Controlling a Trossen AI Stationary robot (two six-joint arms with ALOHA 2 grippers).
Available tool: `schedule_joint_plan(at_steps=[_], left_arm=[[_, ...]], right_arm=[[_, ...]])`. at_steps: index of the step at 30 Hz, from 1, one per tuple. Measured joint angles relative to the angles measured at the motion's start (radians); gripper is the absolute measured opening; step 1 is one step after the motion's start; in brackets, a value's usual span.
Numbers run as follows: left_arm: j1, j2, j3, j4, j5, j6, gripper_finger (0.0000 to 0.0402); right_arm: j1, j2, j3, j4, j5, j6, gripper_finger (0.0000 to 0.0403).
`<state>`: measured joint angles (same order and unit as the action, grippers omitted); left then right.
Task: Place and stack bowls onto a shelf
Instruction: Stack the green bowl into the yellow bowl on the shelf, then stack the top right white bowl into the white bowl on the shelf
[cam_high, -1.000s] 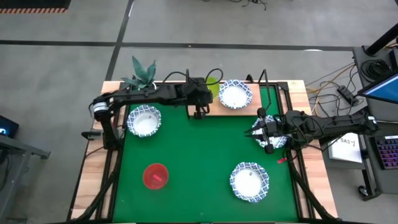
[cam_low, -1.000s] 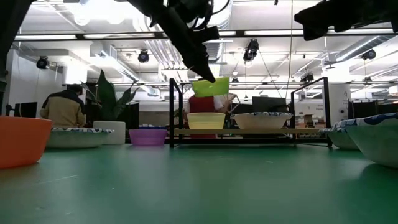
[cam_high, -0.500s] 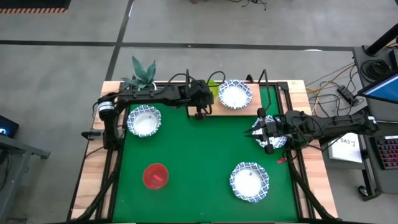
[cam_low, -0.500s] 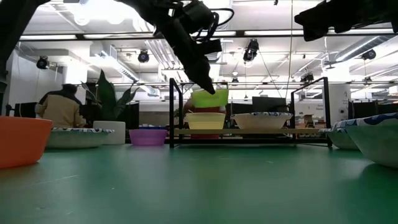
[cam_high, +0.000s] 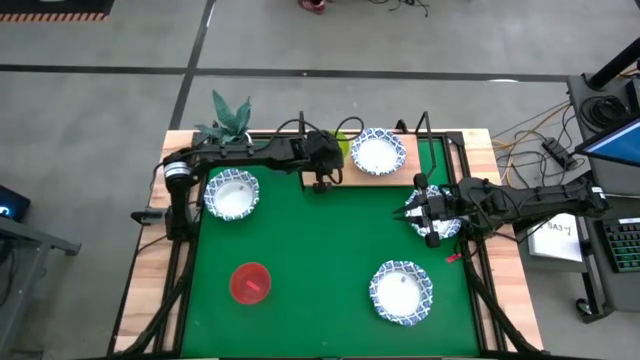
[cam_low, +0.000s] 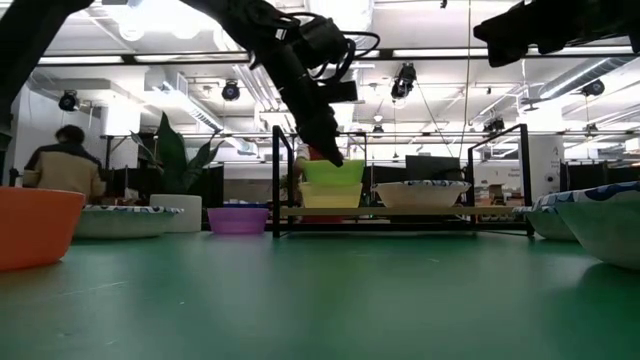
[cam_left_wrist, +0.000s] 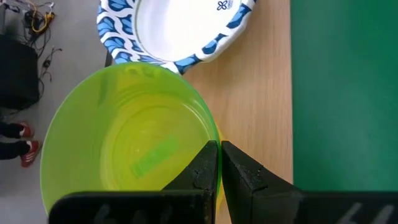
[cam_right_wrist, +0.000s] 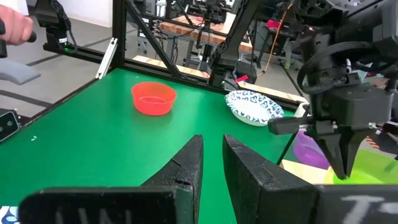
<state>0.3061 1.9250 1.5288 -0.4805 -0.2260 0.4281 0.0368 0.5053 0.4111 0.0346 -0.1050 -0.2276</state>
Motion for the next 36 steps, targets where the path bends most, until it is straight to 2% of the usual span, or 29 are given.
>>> schedule_joint_plan(at_steps=[13,26,31,36], left_arm=[[0.003,0.001,-0.001,0.000,0.000,0.000,0.0004],[0.003,-0.009,-0.002,-0.025,0.000,-0.019,0.0111],[-0.017,-0.055,-0.002,-0.046,0.000,-0.030,0.0122],[-0.068,-0.127,-0.002,-0.099,0.012,-0.111,0.0116]], right_arm=[[0.000,0.000,0.000,0.000,0.000,0.000,0.0052],[0.000,0.000,0.000,0.000,0.001,0.000,0.0052],[0.000,0.000,0.000,0.000,0.001,0.000,0.0052],[0.000,0.000,0.000,-0.001,0.001,0.000,0.0052]])
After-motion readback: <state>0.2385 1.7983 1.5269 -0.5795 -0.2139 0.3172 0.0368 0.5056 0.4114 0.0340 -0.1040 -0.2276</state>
